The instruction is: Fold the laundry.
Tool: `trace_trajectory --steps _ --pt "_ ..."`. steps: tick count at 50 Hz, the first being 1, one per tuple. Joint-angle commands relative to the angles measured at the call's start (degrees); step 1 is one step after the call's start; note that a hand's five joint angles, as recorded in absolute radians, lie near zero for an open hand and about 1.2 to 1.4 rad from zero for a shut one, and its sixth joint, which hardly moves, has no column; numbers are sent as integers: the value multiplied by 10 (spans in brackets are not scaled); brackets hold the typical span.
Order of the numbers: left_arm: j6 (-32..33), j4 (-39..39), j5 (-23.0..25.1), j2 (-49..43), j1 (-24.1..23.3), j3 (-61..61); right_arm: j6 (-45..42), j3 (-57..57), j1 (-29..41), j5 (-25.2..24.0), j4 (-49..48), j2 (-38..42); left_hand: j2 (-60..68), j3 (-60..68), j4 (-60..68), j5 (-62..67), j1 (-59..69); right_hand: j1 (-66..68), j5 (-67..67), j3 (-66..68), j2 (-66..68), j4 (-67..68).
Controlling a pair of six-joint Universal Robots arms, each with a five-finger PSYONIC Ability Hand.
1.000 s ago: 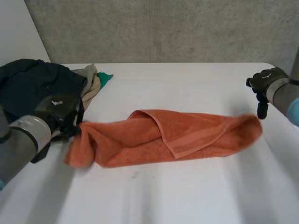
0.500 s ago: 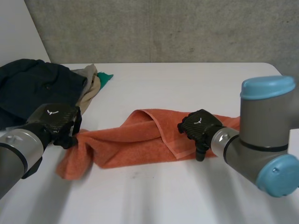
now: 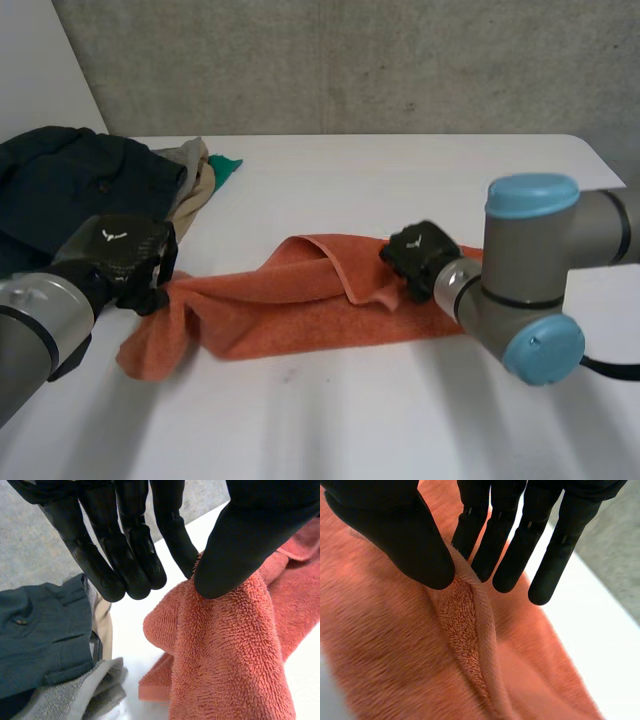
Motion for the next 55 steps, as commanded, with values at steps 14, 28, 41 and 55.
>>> trace_trajectory --steps 14,28,41,55 --pt "74 20 55 -25 -21 37 147 -150 -24 -89 109 -279 -585 -581 -585 -556 -565 162 139 122 126 116" --pt "-19 -6 -17 -292 -62 300 271 -179 -67 -123 106 -386 -585 -581 -585 -556 -565 162 139 122 126 116" --pt "-51 -104 57 -360 -58 349 290 -180 -135 -120 106 -368 114 118 114 143 134 162 139 122 126 116" --pt "-102 -106 -73 -262 -30 354 259 -164 -126 -93 96 -313 -450 -446 -450 -421 -430 162 139 122 126 116"
